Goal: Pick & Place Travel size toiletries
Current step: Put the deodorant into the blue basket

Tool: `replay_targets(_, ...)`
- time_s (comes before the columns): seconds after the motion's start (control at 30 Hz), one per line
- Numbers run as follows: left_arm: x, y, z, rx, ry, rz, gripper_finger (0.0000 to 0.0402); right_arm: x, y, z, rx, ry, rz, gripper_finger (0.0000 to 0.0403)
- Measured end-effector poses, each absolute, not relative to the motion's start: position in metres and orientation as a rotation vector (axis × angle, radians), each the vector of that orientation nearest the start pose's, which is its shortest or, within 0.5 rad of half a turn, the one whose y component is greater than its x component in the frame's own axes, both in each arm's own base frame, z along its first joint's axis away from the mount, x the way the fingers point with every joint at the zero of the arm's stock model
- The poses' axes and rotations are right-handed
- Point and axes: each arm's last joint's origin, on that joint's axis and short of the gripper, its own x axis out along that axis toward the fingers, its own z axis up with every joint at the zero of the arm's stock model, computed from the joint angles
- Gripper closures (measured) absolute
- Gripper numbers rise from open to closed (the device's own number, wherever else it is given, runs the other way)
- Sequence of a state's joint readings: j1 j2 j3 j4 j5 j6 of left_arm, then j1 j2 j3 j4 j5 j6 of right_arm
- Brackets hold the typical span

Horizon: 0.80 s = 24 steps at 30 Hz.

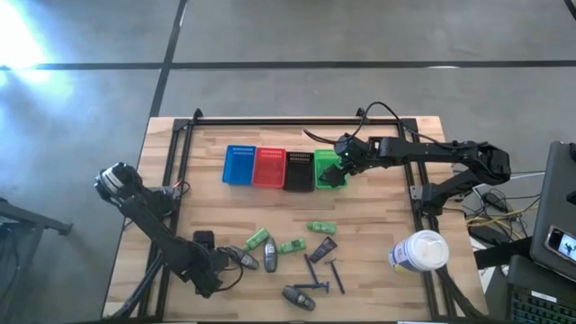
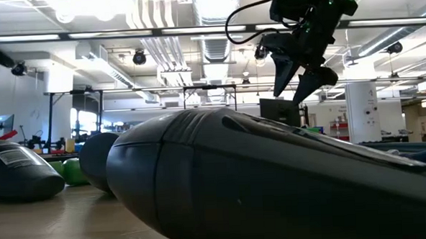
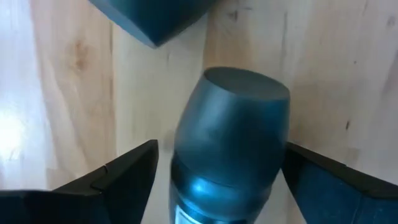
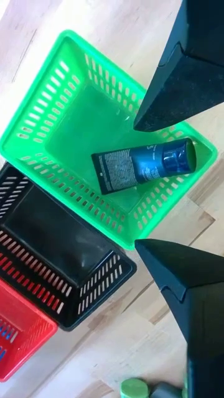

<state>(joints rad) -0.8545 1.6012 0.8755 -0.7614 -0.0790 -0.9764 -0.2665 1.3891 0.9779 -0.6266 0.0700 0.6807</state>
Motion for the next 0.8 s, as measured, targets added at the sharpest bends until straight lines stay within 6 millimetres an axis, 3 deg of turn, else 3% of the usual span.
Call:
replay_targets(0.27, 0.177, -0.189, 0.154, -0.054, 1.472, 0.018, 0.0190, 0.260, -0.072, 0.238, 0.717, 0.905, -0.621, 0.0090)
replay_targets(0.4, 0.182, -0.181, 0.158, -0.081, 1.480, 0.032, 0.0190, 0.257, -0.071, 0.242, 0.686, 0.899, -0.598, 0.0085)
replay_targets(0.57, 0.186, -0.162, 0.178, -0.225, 1.444, 0.105, 0.0190, 0.253, -0.070, 0.250, 0.667, 0.880, -0.553, 0.0084)
replay_targets(0.8, 0.185, -0.110, 0.220, -0.647, 1.149, 0.418, 0.0190, 0.245, -0.067, 0.259, 0.617, 0.879, -0.497, 0.0110)
